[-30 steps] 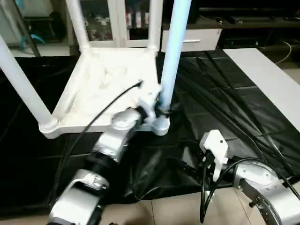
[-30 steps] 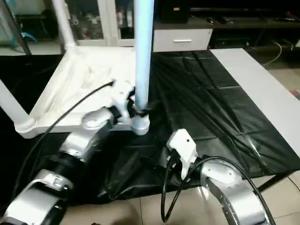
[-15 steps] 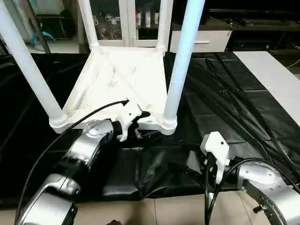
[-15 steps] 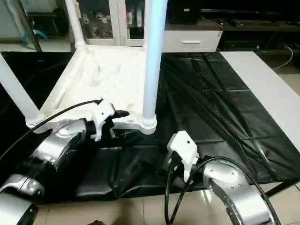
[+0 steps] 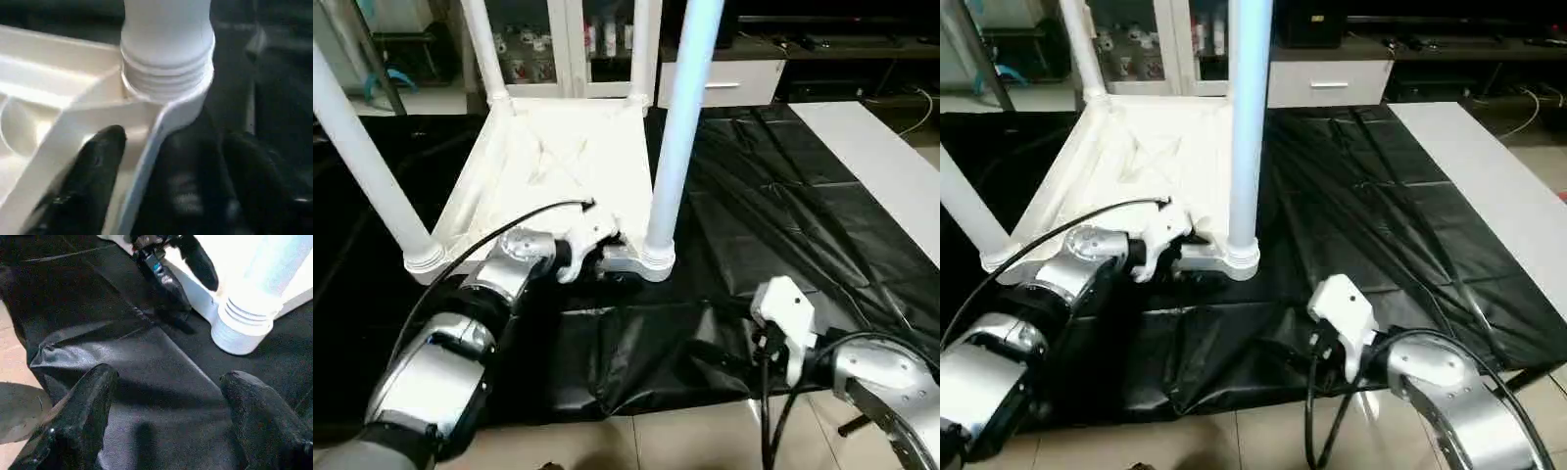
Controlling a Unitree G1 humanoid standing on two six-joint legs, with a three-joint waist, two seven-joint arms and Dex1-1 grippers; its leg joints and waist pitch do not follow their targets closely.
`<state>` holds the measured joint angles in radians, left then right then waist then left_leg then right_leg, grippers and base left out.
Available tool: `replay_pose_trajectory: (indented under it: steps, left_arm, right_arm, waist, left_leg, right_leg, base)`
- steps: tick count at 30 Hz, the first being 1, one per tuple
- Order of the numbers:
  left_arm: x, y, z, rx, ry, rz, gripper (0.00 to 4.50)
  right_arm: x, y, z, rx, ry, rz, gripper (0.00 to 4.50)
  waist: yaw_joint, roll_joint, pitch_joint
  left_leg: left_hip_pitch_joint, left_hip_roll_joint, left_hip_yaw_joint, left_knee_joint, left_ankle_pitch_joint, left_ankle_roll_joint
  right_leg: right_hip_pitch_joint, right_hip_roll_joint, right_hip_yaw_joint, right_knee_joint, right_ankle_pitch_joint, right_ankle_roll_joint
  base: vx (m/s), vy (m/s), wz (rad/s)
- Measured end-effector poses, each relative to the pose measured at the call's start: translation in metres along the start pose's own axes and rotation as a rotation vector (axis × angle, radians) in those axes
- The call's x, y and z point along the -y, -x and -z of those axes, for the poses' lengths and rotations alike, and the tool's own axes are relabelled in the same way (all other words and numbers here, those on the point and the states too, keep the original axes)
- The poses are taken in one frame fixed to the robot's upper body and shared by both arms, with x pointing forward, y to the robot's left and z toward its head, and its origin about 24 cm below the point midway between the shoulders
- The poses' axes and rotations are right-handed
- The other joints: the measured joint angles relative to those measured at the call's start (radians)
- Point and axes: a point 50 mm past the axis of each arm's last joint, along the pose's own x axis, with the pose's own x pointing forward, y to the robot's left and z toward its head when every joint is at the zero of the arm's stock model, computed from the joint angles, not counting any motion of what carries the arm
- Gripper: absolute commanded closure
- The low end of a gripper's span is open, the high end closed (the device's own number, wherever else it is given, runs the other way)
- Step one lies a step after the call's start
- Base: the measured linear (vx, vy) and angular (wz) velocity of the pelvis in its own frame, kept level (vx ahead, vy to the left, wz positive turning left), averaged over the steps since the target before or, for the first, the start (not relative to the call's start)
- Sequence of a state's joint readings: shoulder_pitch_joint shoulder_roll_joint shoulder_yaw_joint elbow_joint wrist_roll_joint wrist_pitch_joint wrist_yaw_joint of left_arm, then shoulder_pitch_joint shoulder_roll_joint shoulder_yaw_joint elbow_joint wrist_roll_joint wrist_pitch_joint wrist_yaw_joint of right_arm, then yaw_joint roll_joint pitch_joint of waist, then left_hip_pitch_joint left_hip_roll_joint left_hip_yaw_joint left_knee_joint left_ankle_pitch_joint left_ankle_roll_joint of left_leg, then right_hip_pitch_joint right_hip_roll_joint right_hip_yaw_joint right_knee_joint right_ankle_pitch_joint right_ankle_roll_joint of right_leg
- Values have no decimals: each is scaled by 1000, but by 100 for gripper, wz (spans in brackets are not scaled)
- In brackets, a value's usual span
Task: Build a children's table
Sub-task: Rotate table base
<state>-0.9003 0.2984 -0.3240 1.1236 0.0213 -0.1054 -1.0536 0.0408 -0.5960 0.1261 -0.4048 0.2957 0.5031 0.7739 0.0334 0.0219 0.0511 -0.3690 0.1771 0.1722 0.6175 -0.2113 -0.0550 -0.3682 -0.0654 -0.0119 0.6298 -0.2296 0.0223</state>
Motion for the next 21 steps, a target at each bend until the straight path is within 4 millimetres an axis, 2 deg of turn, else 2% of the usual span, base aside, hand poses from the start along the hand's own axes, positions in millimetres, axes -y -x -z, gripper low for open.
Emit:
replay_pose_trajectory:
  steps: [2,4,7,10,12,15,17,20,21]
  left_arm:
    - [-6,5,-5,-18,-20,-13,126]
    - [-9,6,-6,-29,-35,-29,126]
    - [-9,6,-1,-71,-44,-48,169]
    - [-8,6,6,-120,-54,-50,172]
    - [-8,6,9,-147,-69,-48,207]
    - [-8,5,11,-168,-95,-63,219]
    - [-9,5,10,-177,-102,-74,253]
    - [-12,5,5,-178,-118,-86,268]
    - [-12,4,3,-177,-122,-88,298]
  right_arm:
    - [-1,0,-1,4,6,-5,77]
    - [-1,1,-1,4,5,-5,77]
    - [-1,1,-1,3,6,-5,77]
    - [-2,1,-1,0,10,-7,77]
    - [-2,2,-1,-4,12,-12,77]
    - [-2,2,-1,-4,13,-15,77]
    - [-2,2,-1,-4,13,-16,77]
    - [-3,1,-1,-4,12,-18,77]
    - [-3,1,-1,-4,11,-20,77]
  waist:
    - [0,0,0]
    - [0,1,0]
    - [0,1,0]
    - [0,1,0]
    - [0,1,0]
    - [1,1,0]
    - [0,1,0]
    - [0,1,0]
    - [0,1,0]
  left_leg:
    - [1,0,0,0,0,0]
    - [0,0,0,0,0,0]
    - [0,0,0,0,0,0]
    - [0,0,0,0,0,0]
    - [0,0,0,0,0,0]
    - [0,0,0,0,0,0]
    - [0,0,0,0,0,0]
    - [0,0,0,0,0,0]
    - [0,0,0,0,0,0]
  right_leg:
    - [1,0,0,0,0,0]
    - [1,0,0,0,0,0]
    - [0,0,0,-1,0,0]
    - [0,0,0,-1,0,0]
    - [0,0,0,-1,0,0]
    - [0,0,0,-1,0,0]
    - [0,0,0,-1,0,0]
    - [0,0,0,-1,0,0]
    - [0,0,0,-1,0,0]
  base:
    - [0,0,0]
    - [0,0,0]
    - [0,0,0]
    - [0,0,0]
    - [0,0,0]
    - [0,0,0]
    - [0,0,0]
    - [0,0,0]
    - [0,0,0]
